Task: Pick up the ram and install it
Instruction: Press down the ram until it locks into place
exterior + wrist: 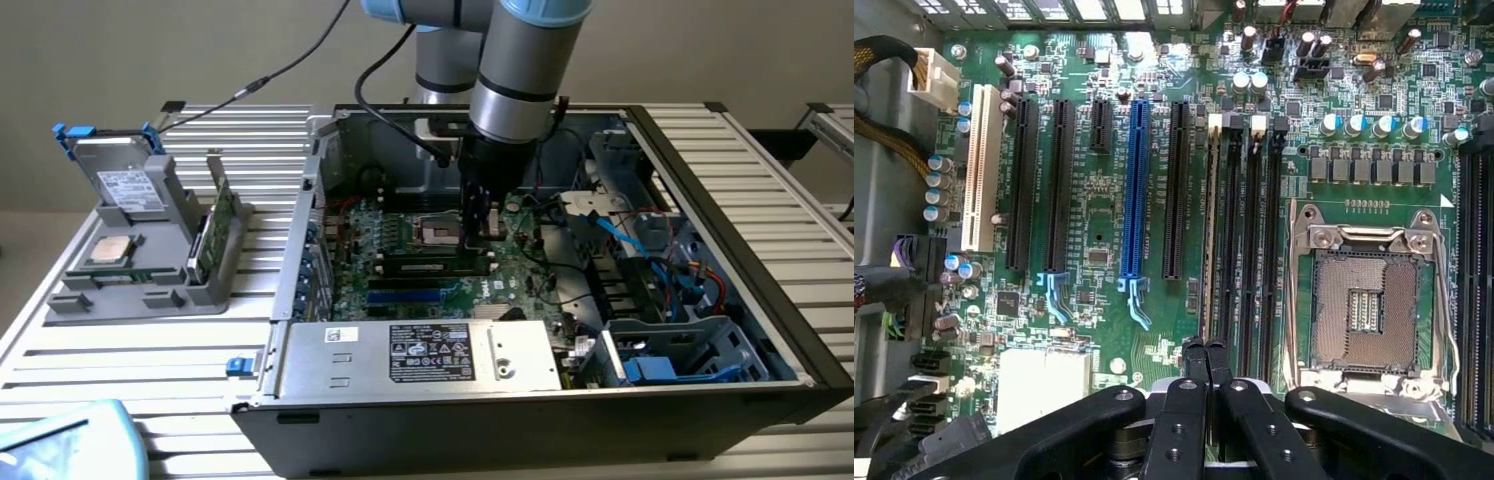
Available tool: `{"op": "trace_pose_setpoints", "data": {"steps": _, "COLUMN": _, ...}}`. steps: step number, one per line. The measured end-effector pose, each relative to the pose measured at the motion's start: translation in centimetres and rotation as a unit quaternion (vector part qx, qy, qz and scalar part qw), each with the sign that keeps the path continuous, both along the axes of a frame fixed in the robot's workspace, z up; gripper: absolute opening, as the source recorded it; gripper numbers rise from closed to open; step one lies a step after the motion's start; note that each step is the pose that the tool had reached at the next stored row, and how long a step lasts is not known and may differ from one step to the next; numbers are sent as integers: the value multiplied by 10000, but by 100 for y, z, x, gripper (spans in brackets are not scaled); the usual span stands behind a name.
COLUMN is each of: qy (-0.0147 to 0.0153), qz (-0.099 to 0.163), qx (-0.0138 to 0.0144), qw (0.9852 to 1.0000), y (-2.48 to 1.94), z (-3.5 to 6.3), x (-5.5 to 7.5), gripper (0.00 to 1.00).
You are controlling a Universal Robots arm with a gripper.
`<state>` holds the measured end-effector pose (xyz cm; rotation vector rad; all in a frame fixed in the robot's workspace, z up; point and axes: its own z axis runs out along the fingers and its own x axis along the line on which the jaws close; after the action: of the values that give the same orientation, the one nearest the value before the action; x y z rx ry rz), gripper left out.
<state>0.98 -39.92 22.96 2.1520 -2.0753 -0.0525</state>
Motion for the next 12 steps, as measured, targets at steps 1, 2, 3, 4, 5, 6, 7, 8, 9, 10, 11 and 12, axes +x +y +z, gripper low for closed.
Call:
{"op": "trace_pose_setpoints", "data": {"steps": 1, "qy": 0, "qz": 0, "qx": -1, "qw": 10000, "y": 0, "z": 0, "x": 0, "gripper": 10}}
{"op": "trace_pose_setpoints", "data": {"steps": 2, "qy": 0, "qz": 0, "qx": 0, "qw": 10000, "y": 0, "z": -3, "x": 0, "gripper": 10}}
{"op": "trace_pose_setpoints", "data": {"steps": 3, "qy": -1, "qz": 0, "qx": -2, "qw": 10000, "y": 1, "z": -10, "x": 0, "gripper": 10}}
{"op": "trace_pose_setpoints", "data": {"steps": 4, "qy": -1, "qz": 0, "qx": -9, "qw": 10000, "y": 0, "z": -15, "x": 0, "gripper": 10}}
{"op": "trace_pose_setpoints", "data": {"steps": 5, "qy": 0, "qz": 0, "qx": -15, "qw": 10000, "y": 0, "z": -19, "x": 0, "gripper": 10}}
{"op": "trace_pose_setpoints", "data": {"steps": 6, "qy": 0, "qz": 0, "qx": -17, "qw": 10000, "y": 0, "z": -19, "x": 0, "gripper": 10}}
{"op": "trace_pose_setpoints", "data": {"steps": 7, "qy": 0, "qz": 0, "qx": -17, "qw": 10000, "y": 0, "z": -19, "x": 0, "gripper": 10}}
{"op": "trace_pose_setpoints", "data": {"steps": 8, "qy": 0, "qz": 0, "qx": -17, "qw": 10000, "y": 0, "z": -19, "x": 0, "gripper": 10}}
{"op": "trace_pose_setpoints", "data": {"steps": 9, "qy": 0, "qz": 0, "qx": -16, "qw": 10000, "y": 0, "z": -21, "x": 0, "gripper": 10}}
{"op": "trace_pose_setpoints", "data": {"steps": 10, "qy": -1, "qz": 0, "qx": -17, "qw": 10000, "y": 0, "z": -25, "x": 0, "gripper": 10}}
{"op": "trace_pose_setpoints", "data": {"steps": 11, "qy": -1, "qz": 0, "qx": -22, "qw": 10000, "y": 1, "z": -29, "x": 0, "gripper": 10}}
{"op": "trace_pose_setpoints", "data": {"steps": 12, "qy": 0, "qz": 0, "qx": -28, "qw": 10000, "y": 0, "z": -31, "x": 0, "gripper": 10}}
